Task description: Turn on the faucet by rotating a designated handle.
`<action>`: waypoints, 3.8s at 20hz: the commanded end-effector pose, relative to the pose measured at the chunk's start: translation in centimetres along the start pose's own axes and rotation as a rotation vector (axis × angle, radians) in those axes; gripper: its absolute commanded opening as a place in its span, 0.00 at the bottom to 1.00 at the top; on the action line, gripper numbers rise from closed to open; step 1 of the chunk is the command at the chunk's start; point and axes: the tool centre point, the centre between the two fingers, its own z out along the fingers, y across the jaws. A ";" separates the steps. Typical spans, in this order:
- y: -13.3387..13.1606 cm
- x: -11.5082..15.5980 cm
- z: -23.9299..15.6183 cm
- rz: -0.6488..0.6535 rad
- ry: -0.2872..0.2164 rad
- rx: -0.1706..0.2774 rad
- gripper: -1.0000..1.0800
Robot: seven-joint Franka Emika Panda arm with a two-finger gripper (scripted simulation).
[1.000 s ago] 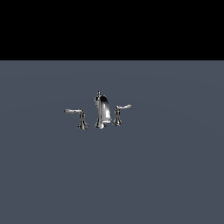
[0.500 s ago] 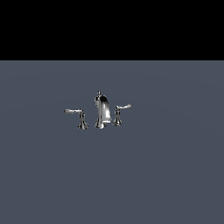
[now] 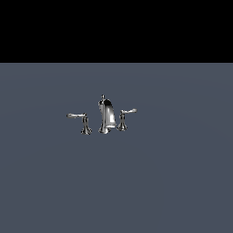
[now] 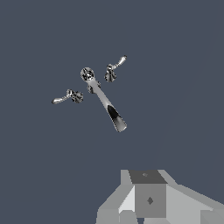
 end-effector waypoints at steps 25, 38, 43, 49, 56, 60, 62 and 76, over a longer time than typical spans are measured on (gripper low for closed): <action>-4.3 14.1 17.6 0.533 -0.032 -0.013 0.00; -3.2 21.5 26.4 0.801 -0.045 -0.026 0.00; -2.5 23.7 29.0 0.883 -0.050 -0.029 0.00; -1.7 25.4 31.1 0.949 -0.054 -0.030 0.00; -1.4 26.1 31.9 0.977 -0.057 -0.030 0.00; -1.4 26.0 31.8 0.972 -0.057 -0.029 0.00; -1.4 26.0 31.7 0.972 -0.057 -0.029 0.00; 1.6 24.0 31.6 0.972 -0.057 -0.029 0.00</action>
